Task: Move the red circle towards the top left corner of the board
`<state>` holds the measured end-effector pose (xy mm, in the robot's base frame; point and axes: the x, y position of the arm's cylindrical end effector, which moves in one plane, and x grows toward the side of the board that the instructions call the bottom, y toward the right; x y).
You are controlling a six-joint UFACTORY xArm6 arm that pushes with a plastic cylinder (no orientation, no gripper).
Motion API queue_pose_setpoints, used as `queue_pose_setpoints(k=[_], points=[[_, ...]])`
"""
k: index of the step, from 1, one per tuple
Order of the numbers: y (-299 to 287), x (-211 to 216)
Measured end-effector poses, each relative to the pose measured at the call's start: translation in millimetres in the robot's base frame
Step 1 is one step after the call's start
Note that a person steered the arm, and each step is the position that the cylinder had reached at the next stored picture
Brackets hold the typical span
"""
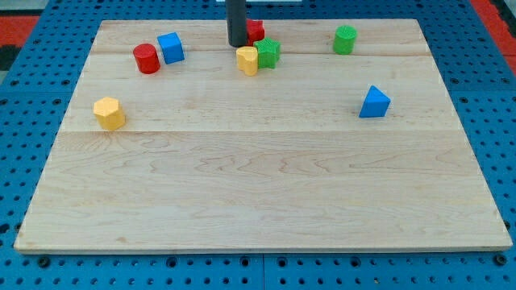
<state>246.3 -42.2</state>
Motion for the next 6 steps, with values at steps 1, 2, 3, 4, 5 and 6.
queue_pose_setpoints(k=[1,2,3,4,5,6], points=[[-13.7,0.4],[-23.6,0.3],[-33.8,0.3],[-37.4,16.6],[-60.9,54.7],[-115.0,74.4]])
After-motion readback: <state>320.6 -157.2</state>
